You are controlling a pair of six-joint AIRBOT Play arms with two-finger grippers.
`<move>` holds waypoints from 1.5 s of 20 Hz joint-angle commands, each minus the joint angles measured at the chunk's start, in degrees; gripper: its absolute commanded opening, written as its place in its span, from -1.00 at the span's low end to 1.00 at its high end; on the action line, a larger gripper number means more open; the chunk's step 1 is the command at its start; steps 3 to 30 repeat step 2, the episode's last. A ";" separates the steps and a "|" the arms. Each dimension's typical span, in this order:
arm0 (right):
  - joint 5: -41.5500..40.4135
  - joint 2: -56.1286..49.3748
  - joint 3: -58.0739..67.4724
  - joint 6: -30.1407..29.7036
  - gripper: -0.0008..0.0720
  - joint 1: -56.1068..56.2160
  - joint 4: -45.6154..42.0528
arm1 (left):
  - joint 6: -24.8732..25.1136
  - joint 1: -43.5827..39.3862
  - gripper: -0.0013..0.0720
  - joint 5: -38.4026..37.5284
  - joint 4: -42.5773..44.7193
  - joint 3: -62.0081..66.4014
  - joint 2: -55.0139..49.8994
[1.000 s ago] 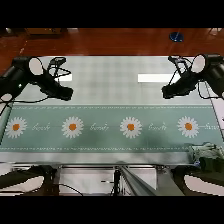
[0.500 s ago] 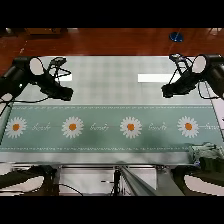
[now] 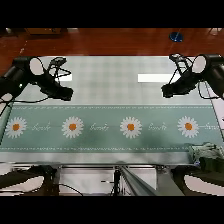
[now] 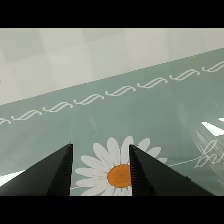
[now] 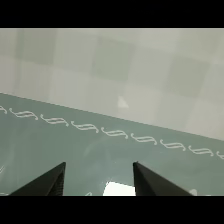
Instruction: Fold the shirts.
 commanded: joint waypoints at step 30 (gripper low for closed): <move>0.00 0.04 -0.02 0.00 0.34 0.04 0.00 | 0.00 -0.04 0.26 0.02 0.00 0.04 -0.04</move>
